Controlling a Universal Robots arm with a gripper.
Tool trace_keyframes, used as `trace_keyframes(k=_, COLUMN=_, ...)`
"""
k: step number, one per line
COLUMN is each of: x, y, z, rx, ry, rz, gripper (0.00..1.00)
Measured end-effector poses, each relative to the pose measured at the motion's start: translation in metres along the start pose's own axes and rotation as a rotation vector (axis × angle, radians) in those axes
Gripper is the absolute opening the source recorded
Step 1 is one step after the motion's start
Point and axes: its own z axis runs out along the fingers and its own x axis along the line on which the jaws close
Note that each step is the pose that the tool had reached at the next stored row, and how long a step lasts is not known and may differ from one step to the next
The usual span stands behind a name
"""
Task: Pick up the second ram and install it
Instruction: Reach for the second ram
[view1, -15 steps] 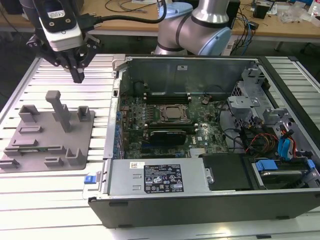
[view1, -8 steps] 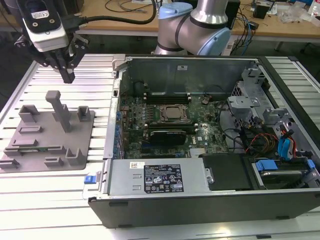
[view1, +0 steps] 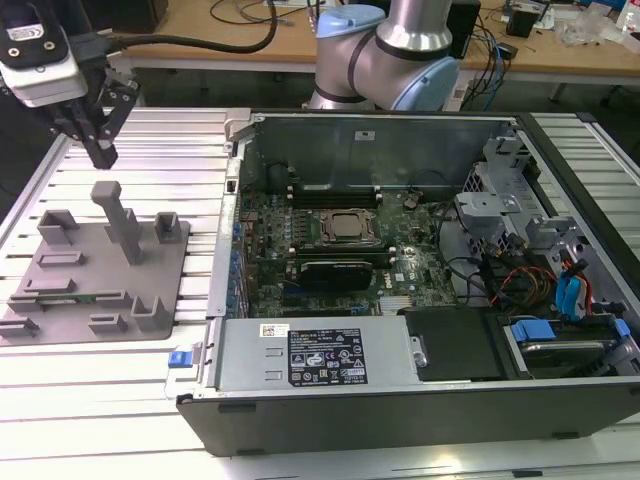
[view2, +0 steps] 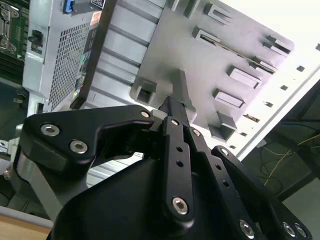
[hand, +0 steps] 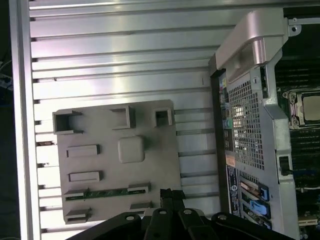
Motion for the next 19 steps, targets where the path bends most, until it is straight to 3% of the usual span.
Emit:
trace_keyframes(k=6, x=0.0171, y=-0.0012, z=0.0008, rx=0.0001, ry=0.0, rz=0.0, gripper=0.08)
trace_keyframes(k=10, x=0.0371, y=-0.0029, z=0.004, rx=0.0001, ry=0.0001, rz=0.0, gripper=0.08)
trace_keyframes(k=14, x=0.0429, y=-0.0042, z=0.0063, rx=0.0001, ry=0.0001, rz=0.0, gripper=0.08)
trace_keyframes(k=19, x=0.0445, y=-0.0043, z=0.0068, rx=0.0001, ry=0.0, rz=0.0, gripper=0.08)
